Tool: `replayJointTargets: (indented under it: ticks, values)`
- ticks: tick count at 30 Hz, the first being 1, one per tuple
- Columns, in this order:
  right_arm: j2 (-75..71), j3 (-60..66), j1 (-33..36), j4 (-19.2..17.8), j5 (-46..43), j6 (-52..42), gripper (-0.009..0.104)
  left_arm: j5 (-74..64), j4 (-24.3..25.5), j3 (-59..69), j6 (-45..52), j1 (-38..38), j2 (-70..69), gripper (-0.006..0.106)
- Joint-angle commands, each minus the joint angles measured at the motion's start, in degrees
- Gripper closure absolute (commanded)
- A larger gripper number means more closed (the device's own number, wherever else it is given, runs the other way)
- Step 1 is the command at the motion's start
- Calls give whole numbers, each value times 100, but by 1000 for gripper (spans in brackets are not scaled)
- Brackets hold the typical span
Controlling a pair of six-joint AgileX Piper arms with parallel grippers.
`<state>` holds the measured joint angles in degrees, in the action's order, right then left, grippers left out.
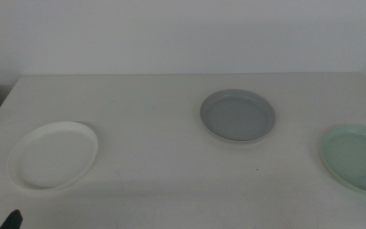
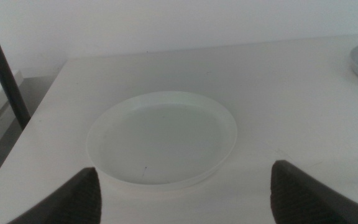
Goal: Stack the three bowls on top of each other.
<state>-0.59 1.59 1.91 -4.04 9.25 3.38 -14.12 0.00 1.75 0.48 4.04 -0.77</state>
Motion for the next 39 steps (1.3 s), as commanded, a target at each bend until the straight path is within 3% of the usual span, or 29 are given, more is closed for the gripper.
replayJointTargets:
  ticks: [1,4,9,13,20,29,35,39]
  values:
    - [-68,-287,-28,136,-452,59,53,444,0,-26,-84,0,-75,-4]
    - [180,-635,-28,217,-425,344,53,444,0,-26,-84,0,-75,-4]
    - [995,-1460,-28,-22,-39,443,53,444,0,-26,-84,0,-75,-4]
    - [1963,-2320,-28,-254,572,433,53,444,0,-26,-84,0,-75,-4]
    - [4068,-4292,-28,-205,1901,287,53,444,0,-26,-84,0,-75,-4]
    - [6671,-6814,-28,502,3074,-485,53,444,0,-26,-84,0,-75,-4]
    - [8306,-8197,-28,936,3643,-435,53,444,0,-26,-84,0,-75,-4]
    - [9276,-9101,1,1022,3799,-338,53,444,0,-26,-84,0,-75,-4]
